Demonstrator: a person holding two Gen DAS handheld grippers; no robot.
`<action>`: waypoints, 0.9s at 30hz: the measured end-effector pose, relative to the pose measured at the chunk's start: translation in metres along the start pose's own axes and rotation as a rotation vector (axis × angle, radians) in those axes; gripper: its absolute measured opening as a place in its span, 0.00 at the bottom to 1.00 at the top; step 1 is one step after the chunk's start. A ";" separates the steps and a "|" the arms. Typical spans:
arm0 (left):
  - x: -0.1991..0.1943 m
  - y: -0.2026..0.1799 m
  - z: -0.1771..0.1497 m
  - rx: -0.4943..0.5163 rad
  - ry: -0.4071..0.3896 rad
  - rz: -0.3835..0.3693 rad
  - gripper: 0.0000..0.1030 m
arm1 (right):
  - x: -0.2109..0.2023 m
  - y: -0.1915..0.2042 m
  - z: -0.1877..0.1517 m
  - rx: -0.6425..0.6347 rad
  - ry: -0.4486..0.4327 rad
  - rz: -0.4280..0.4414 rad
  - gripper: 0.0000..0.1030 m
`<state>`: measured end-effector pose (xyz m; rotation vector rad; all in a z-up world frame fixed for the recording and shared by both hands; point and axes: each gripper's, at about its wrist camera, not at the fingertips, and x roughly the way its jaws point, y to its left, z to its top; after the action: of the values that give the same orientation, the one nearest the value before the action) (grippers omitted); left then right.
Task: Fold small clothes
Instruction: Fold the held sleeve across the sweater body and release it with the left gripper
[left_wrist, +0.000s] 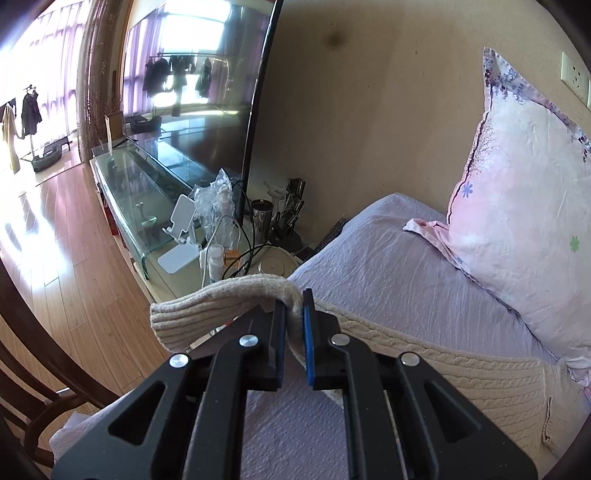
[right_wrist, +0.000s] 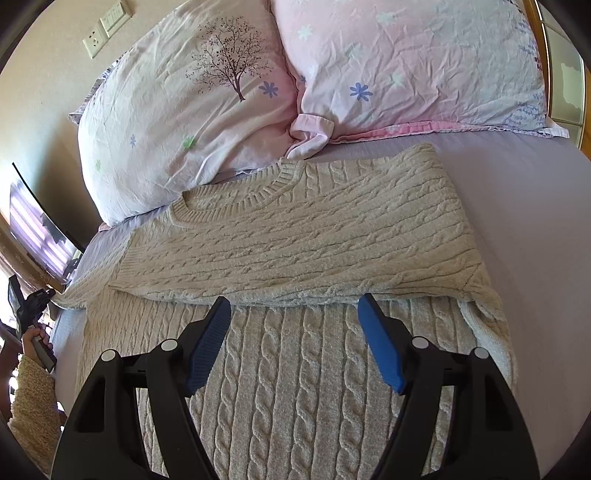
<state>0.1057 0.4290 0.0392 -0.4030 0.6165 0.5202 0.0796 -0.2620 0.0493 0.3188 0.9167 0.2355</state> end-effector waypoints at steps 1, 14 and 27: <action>0.002 0.000 0.000 -0.001 0.015 -0.009 0.08 | 0.000 0.000 0.000 0.000 0.000 -0.001 0.71; 0.014 0.007 -0.004 -0.035 0.090 -0.035 0.08 | 0.004 0.003 0.001 -0.007 0.009 -0.005 0.71; 0.011 0.000 -0.003 0.002 0.080 0.025 0.08 | -0.006 -0.004 0.001 0.004 -0.012 0.012 0.71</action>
<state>0.1122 0.4309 0.0298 -0.4159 0.6999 0.5295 0.0772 -0.2685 0.0531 0.3289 0.9037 0.2427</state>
